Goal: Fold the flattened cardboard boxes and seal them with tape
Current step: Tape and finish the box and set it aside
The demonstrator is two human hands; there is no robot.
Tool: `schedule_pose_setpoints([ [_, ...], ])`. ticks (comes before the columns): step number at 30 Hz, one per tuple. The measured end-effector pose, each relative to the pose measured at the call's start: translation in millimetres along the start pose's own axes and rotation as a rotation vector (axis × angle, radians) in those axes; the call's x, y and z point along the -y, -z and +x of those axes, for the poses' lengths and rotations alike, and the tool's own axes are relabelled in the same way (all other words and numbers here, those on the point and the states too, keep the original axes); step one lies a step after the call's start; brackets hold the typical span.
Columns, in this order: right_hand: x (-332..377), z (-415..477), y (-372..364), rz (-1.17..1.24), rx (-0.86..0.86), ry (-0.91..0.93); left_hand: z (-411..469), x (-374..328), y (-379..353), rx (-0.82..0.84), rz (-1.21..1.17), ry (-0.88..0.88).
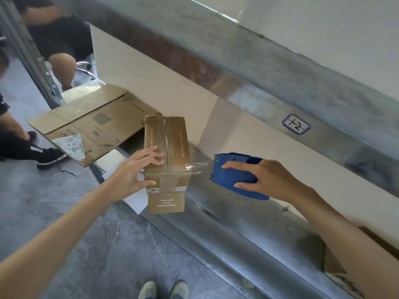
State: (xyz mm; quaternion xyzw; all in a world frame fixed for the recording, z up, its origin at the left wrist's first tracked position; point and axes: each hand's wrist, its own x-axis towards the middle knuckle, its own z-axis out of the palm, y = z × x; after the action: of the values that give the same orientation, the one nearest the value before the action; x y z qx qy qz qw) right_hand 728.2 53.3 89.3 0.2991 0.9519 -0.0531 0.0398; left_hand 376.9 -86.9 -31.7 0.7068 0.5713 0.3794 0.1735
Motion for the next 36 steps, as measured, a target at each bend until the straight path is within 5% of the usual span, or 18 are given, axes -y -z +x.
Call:
schedule_pose_setpoints([
  [13,4.8,-21.5,32.1,0.223,0.066,-0.094,-1.8,-0.2,-1.1,-0.011,-0.008,0.004],
  [36,52.7,38.4,-32.7,0.033,-0.044,-0.208,-3.4,-2.4,-0.6,-0.028,-0.047,0.025],
])
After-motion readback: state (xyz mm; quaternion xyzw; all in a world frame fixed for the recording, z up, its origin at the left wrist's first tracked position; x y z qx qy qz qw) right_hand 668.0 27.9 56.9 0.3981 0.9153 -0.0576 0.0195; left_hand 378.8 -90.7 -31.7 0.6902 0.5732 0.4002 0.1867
